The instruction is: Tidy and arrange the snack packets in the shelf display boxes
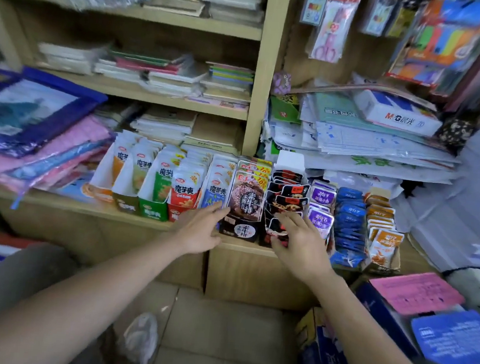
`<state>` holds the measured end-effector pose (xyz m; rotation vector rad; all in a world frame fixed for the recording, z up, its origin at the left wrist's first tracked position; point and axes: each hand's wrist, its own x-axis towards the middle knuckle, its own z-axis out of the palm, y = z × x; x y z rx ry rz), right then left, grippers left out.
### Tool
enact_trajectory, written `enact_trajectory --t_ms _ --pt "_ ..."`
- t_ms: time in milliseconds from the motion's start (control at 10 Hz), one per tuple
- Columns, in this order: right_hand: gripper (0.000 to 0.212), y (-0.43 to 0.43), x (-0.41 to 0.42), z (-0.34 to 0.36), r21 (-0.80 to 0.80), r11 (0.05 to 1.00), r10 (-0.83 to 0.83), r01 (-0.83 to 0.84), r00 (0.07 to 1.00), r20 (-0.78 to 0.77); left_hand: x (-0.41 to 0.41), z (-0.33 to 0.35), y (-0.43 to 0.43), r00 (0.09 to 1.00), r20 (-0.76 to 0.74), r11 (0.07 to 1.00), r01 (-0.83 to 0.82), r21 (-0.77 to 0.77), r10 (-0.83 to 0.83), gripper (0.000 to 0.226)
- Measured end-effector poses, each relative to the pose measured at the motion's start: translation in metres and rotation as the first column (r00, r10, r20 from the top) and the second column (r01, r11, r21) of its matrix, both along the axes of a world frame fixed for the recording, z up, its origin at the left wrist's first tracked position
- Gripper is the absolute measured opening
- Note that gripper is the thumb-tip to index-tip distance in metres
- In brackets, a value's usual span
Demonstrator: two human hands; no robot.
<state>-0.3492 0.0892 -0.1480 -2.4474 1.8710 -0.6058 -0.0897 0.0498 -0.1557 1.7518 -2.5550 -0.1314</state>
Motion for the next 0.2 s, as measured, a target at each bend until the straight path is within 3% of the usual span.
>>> enact_trajectory --t_ms 200 --pt "0.055 -0.020 0.043 0.060 0.251 0.964 0.084 -0.081 0.996 0.001 0.074 0.061 -0.007 0.996 -0.093 0.996 0.007 0.093 0.002 0.030"
